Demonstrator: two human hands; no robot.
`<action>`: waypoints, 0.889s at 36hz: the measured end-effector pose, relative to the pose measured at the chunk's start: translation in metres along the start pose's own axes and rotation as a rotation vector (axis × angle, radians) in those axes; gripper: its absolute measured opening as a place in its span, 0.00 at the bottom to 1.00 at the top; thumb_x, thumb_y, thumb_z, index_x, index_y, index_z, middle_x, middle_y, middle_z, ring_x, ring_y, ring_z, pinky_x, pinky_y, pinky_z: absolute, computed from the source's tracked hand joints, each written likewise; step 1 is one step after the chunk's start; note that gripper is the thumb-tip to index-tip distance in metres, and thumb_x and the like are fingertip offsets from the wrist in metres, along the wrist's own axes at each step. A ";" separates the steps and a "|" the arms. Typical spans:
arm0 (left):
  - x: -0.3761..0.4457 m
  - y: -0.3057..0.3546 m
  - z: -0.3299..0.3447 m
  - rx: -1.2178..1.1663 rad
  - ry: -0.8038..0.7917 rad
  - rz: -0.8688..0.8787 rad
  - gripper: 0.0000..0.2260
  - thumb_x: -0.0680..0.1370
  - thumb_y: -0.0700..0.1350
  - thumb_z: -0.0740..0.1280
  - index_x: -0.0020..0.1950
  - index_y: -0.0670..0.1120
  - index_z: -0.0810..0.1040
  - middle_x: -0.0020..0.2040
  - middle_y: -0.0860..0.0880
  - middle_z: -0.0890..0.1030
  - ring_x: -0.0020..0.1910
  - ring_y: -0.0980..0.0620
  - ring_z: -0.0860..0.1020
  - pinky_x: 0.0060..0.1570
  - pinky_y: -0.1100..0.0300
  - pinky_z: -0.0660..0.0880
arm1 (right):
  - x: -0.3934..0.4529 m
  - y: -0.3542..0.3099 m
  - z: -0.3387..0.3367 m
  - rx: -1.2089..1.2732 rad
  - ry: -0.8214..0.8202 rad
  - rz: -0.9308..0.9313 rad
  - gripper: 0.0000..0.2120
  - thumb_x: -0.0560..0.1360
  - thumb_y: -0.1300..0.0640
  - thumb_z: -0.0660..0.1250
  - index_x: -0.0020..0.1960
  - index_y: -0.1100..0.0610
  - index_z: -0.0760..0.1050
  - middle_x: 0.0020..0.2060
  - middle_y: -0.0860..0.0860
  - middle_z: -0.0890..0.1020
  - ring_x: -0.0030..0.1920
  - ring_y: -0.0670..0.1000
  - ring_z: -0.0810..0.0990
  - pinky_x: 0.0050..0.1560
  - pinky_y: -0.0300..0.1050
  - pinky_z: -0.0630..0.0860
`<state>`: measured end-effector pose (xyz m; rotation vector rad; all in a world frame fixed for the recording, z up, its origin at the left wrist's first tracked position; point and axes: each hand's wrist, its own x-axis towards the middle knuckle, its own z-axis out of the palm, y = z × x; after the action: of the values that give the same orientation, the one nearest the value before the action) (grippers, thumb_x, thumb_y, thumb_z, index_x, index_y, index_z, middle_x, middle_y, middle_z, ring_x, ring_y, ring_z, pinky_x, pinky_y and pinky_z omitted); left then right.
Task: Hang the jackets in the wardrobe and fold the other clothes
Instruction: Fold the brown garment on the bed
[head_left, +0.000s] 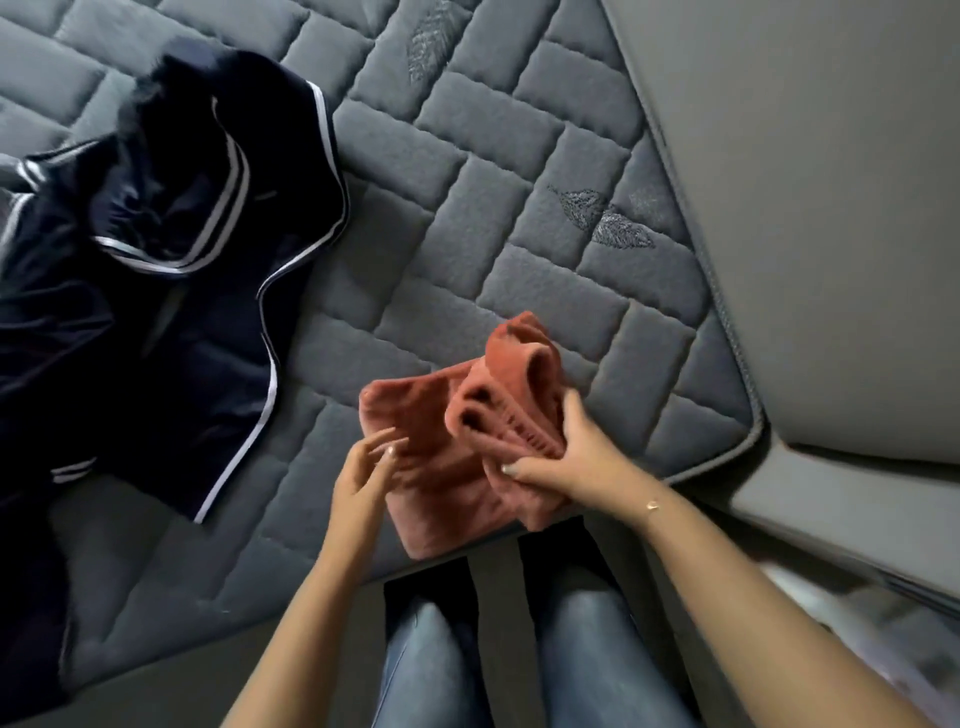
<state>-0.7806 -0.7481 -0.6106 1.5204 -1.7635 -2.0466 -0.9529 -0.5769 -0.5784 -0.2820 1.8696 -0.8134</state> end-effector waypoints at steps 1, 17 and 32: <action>0.000 -0.002 -0.008 -0.104 -0.024 -0.109 0.08 0.82 0.41 0.60 0.57 0.47 0.76 0.53 0.46 0.82 0.47 0.52 0.82 0.47 0.60 0.77 | 0.003 -0.004 0.021 -0.068 -0.006 -0.005 0.53 0.65 0.47 0.78 0.76 0.57 0.47 0.74 0.53 0.58 0.75 0.51 0.58 0.73 0.40 0.55; -0.005 -0.024 0.008 0.353 0.188 -0.122 0.45 0.70 0.58 0.74 0.78 0.56 0.49 0.73 0.44 0.59 0.72 0.42 0.59 0.68 0.45 0.60 | 0.012 -0.011 0.096 0.203 -0.230 0.084 0.30 0.72 0.78 0.52 0.72 0.61 0.65 0.64 0.53 0.73 0.64 0.51 0.73 0.59 0.32 0.71; 0.000 -0.021 0.057 0.780 0.266 -0.274 0.35 0.78 0.53 0.61 0.77 0.37 0.48 0.78 0.42 0.37 0.77 0.40 0.42 0.70 0.34 0.50 | 0.024 0.034 0.042 -0.547 0.133 -0.318 0.28 0.75 0.55 0.70 0.73 0.55 0.66 0.76 0.58 0.56 0.76 0.58 0.56 0.75 0.50 0.54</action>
<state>-0.8076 -0.6985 -0.6343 2.1858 -2.4857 -1.1527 -0.9205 -0.5812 -0.6278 -0.9033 2.1828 -0.5181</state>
